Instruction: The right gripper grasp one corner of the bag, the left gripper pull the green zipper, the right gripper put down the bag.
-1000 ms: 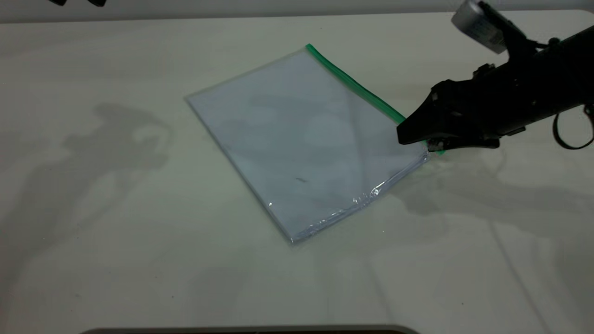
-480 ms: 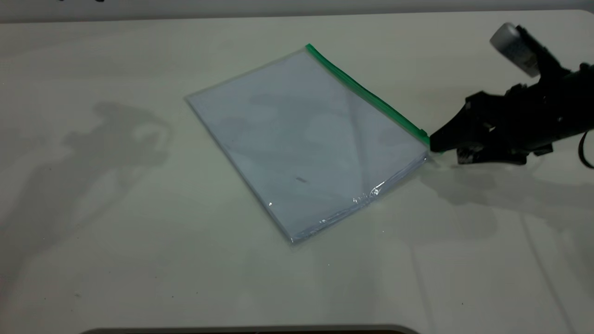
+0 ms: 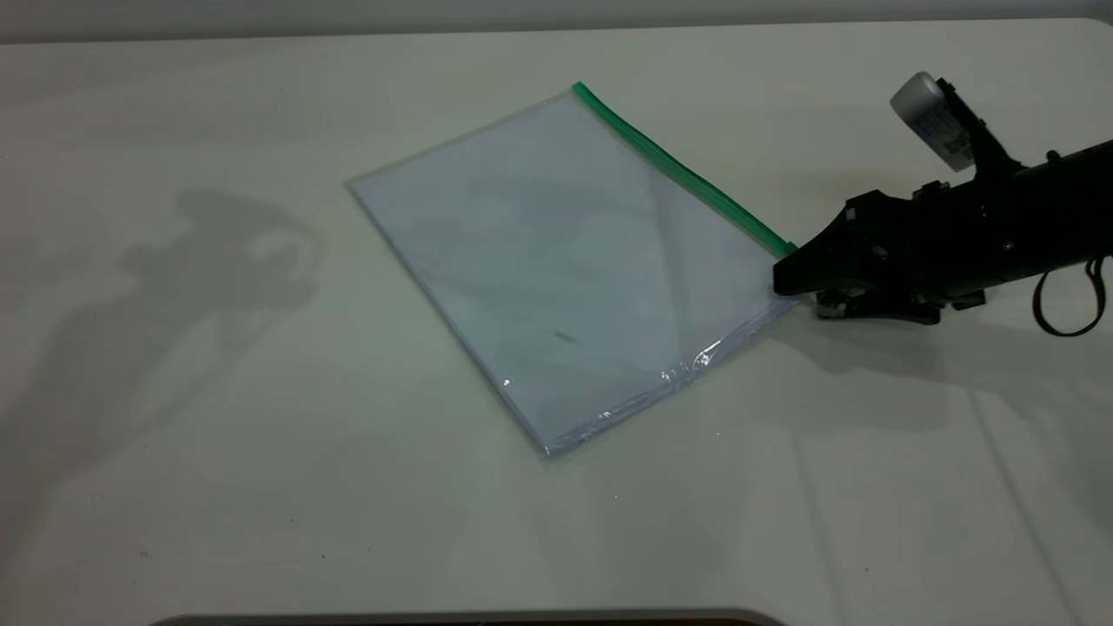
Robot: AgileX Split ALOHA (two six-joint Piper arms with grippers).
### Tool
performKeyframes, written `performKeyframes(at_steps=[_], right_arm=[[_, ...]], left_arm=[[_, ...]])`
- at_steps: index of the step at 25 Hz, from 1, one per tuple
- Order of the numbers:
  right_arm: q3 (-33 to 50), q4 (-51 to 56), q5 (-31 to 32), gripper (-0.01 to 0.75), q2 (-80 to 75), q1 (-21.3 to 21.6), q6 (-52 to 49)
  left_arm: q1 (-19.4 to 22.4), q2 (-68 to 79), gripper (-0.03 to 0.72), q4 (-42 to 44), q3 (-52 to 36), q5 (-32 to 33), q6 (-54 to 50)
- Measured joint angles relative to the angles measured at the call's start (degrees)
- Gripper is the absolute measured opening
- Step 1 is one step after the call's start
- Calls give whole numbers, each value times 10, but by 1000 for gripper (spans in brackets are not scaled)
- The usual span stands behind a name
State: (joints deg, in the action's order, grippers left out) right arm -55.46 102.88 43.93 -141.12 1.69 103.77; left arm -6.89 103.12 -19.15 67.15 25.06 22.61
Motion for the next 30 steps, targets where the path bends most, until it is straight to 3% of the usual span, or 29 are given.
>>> performKeyframes(at_steps=[7, 13, 17, 21, 26, 30], right_arm=[[-17, 0, 18, 559, -15, -16, 2], [-30, 0, 18, 470, -15, -33, 2], [-30, 0, 17, 304, -15, -34, 1], [-34, -1, 20, 53, -15, -34, 1], [-77, -8, 33, 35, -12, -34, 3], [-101, -15, 33, 35, 18, -34, 9]], left_arm=[[0, 0, 560, -1, 0, -15, 0], [0, 0, 560, -2, 0, -19, 0], [0, 0, 560, -2, 0, -20, 0], [0, 0, 560, -3, 0, -21, 0], [0, 0, 560, -3, 0, -24, 9], [-13, 0, 560, -2, 0, -48, 78]])
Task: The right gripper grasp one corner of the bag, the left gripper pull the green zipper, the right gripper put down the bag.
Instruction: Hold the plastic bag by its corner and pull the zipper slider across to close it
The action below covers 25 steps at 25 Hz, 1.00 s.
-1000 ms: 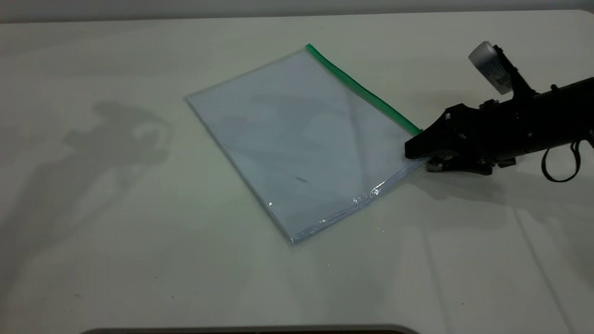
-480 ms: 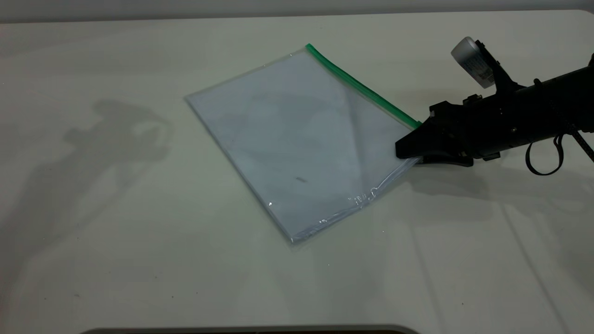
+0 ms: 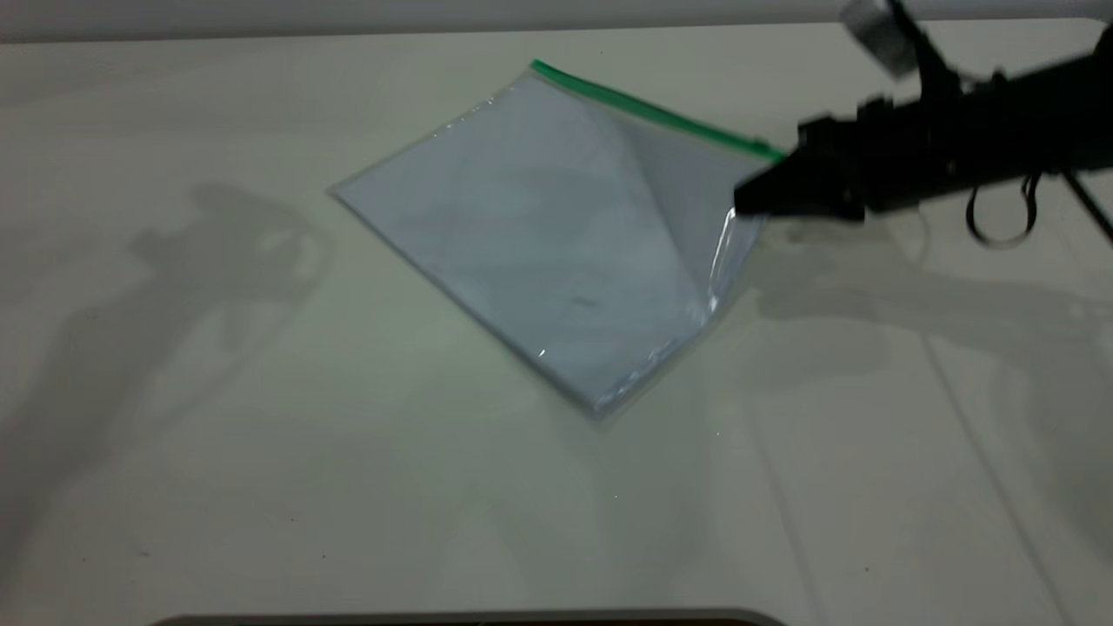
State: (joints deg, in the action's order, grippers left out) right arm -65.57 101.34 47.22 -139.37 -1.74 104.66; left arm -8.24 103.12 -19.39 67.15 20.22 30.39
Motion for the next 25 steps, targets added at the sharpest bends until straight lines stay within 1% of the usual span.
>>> performKeyframes(at_steps=[3, 6, 9, 12, 15, 20, 25], right_arm=[[-3, -6, -6, 35, 37, -1, 6], [-3, -33, -35, 35, 75, -11, 10], [-3, -69, -84, 35, 106, -40, 10], [-3, -102, -141, 35, 128, -78, 10], [-3, -118, -198, 35, 139, -111, 17], [-3, -121, -278, 35, 140, -151, 27], [-3, -120, -296, 35, 140, -160, 29]], left_arm=[[-27, 0, 560, -1, 0, -29, 55], [-58, 6, 560, -1, 1, -68, 86], [-87, 25, 556, -1, 3, -106, 133], [-118, 51, 536, -1, 15, -112, 191], [-139, 70, 520, -1, 26, -112, 226], [-149, 81, 503, -1, 44, -119, 263], [-149, 82, 497, -8, 46, -133, 260]])
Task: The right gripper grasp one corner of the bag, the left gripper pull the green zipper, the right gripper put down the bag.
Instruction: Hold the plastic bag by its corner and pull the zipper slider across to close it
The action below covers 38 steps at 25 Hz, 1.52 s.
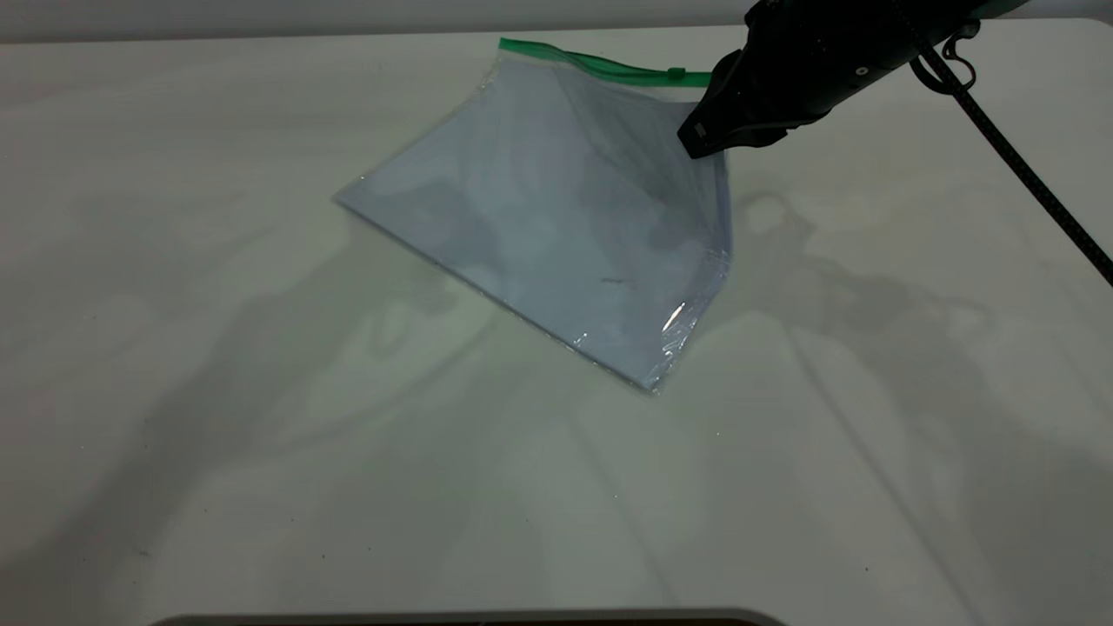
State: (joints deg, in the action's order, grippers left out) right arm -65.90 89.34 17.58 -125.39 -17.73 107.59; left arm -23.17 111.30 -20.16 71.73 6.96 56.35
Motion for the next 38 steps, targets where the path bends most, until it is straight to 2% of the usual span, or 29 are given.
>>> performKeyframes(at_steps=[7, 11, 15, 19, 23, 32, 38], right_arm=[[0, 1, -1, 35, 0, 0, 0], [0, 1, -1, 35, 0, 0, 0], [0, 1, 3, 35, 0, 0, 2], [0, -1, 9, 35, 0, 0, 3], [0, -2, 24, 35, 0, 0, 21], [0, -6, 99, 35, 0, -10, 78], [0, -12, 134, 35, 0, -11, 79]], left_arm=[[1, 2, 496, -112, 1, -1, -84], [11, 5, 496, -169, 33, 89, -97], [44, 21, 496, -190, 108, 187, -88], [76, 67, 496, -190, 182, 276, -22], [75, 127, 496, -189, 236, 360, 80], [46, 189, 496, -219, 272, 373, 327], [16, 190, 496, -256, 275, 373, 392]])
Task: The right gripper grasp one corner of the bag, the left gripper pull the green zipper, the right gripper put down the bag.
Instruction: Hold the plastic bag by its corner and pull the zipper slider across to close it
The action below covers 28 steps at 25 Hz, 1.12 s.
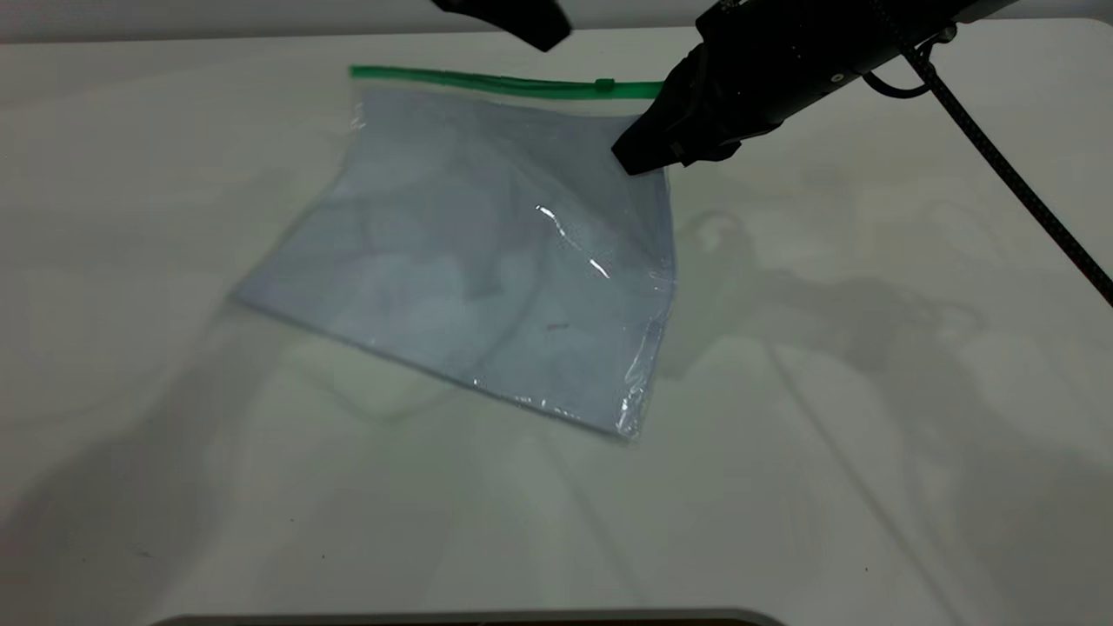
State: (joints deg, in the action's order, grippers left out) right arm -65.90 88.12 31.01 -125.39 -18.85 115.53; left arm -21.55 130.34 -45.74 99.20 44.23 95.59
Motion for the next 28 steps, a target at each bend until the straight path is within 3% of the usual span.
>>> performKeyframes(at_steps=[12, 28], right_arm=[[0, -3, 21, 35, 0, 0, -4], [0, -3, 27, 35, 0, 0, -7]], left_arm=[[-12, 0, 492, -2, 0, 36, 6], [-17, 24, 410, -31, 0, 44, 21]])
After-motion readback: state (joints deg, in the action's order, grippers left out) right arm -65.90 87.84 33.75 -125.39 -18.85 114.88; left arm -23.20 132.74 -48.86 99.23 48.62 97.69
